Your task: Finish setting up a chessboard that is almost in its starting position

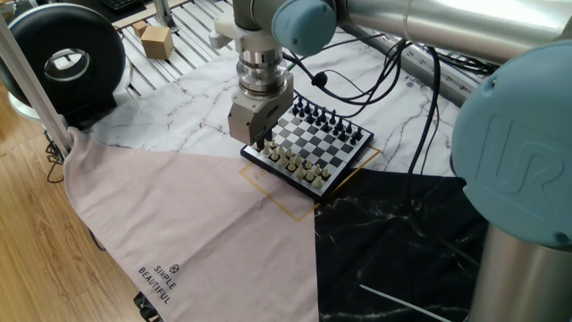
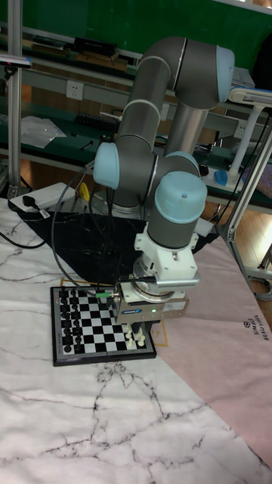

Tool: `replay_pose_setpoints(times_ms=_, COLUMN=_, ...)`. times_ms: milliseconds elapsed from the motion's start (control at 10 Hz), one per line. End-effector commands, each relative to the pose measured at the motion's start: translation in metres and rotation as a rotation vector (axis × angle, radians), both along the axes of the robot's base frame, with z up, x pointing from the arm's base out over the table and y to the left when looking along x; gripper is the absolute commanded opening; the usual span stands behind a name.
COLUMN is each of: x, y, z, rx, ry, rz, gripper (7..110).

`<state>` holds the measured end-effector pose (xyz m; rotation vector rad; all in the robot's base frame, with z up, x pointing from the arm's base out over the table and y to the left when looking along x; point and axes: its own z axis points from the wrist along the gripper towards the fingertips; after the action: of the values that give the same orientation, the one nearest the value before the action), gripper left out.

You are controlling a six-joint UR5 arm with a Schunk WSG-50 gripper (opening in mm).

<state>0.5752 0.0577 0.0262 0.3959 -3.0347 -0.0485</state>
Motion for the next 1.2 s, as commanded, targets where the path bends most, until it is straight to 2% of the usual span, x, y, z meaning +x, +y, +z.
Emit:
replay_pose_setpoints(times_ms=0, x=0.004, y=0.002, z=0.017, rx=0.023, ry=-0.008, rz=-0.016, gripper=22)
replay_pose_setpoints(times_ms=100, x=0.015, y=0.004, z=0.026, rx=0.034, ry=-0.047, rz=-0.044, gripper=22)
replay_pose_setpoints(times_ms=300, x=0.047, y=0.006, z=0.039, rx=0.043, ry=-0.175, rz=-0.087, gripper=22)
replay_pose_setpoints(times_ms=400, x=0.057, y=0.016, z=0.048, rx=0.083, ry=-0.218, rz=-0.1, gripper=22)
replay_pose_setpoints(times_ms=500, x=0.064, y=0.017, z=0.065, rx=0.084, ry=-0.225, rz=-0.111, gripper=7)
replay_pose_setpoints(times_ms=600, x=0.068, y=0.006, z=0.076, rx=0.032, ry=-0.229, rz=-0.112, gripper=7)
replay_pose_setpoints(times_ms=900, x=0.062, y=-0.004, z=0.078, rx=-0.008, ry=-0.214, rz=-0.131, gripper=7)
replay_pose_setpoints(times_ms=1100, x=0.054, y=-0.022, z=0.074, rx=-0.065, ry=-0.187, rz=-0.138, gripper=7)
